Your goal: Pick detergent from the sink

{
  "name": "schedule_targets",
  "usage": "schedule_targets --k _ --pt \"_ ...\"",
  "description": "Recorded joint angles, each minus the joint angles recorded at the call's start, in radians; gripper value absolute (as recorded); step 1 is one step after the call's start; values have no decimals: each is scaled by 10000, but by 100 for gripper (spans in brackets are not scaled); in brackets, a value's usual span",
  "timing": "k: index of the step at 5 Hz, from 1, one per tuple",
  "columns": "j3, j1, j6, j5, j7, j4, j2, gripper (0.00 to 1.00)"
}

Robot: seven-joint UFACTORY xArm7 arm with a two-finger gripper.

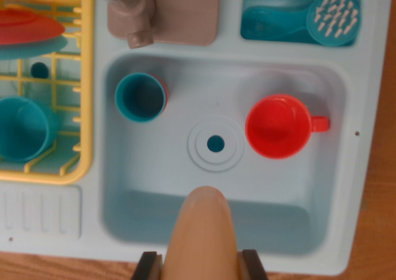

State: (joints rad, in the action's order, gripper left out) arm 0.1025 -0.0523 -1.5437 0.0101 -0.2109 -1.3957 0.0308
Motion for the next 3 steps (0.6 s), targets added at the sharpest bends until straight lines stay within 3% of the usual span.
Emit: schedule_targets --k 1,2,3 --pt "0 2 -334 9 4 -249 -85 100" --pt "0 2 -334 9 4 -249 -85 100" --pt "0 4 -646 17 7 -483 -164 100"
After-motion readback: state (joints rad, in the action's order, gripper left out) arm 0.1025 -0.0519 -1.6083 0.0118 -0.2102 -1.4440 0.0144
